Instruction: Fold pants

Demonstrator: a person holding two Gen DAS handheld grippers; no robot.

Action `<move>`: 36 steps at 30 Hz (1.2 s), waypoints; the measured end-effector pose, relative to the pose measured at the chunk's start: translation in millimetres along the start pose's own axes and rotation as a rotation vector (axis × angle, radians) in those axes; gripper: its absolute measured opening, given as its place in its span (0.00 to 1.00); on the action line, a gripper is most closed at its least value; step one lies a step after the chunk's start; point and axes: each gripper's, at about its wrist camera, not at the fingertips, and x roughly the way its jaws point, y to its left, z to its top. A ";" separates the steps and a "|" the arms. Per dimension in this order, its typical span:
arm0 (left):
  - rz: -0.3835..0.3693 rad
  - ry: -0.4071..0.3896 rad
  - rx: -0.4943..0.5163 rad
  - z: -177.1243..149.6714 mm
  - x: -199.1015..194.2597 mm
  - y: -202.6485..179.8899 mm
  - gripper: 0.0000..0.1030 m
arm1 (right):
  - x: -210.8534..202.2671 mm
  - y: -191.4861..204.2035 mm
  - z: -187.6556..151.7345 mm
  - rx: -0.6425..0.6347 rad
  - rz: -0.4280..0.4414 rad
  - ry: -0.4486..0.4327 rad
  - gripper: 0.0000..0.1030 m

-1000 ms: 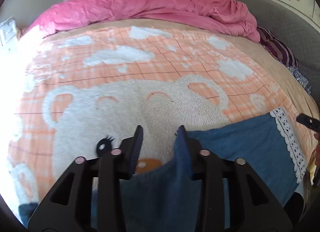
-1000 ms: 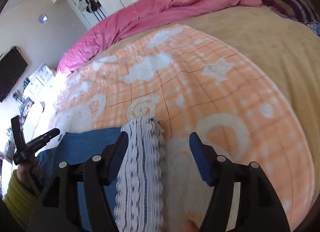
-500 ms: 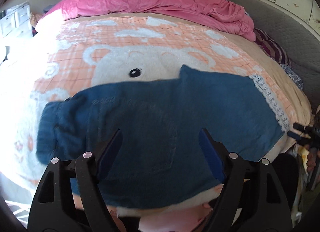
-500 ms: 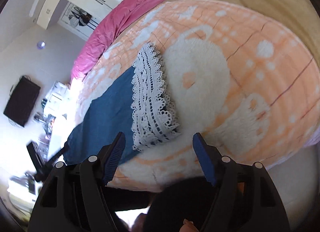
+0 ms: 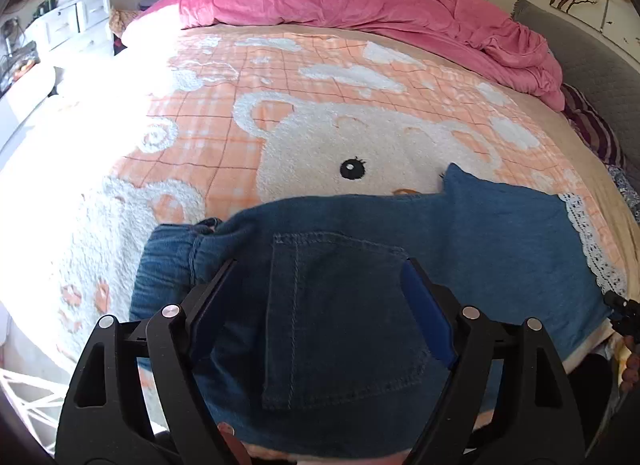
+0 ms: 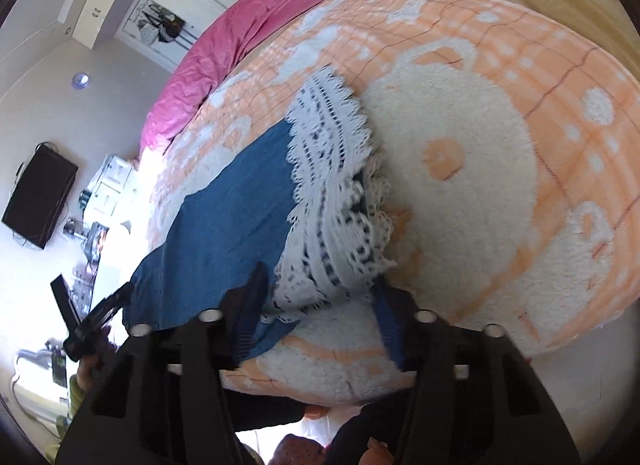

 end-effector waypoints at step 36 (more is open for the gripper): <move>-0.088 -0.072 0.027 -13.8 -36.2 -7.6 0.75 | -14.2 94.9 -25.7 -0.427 -0.307 -0.119 0.55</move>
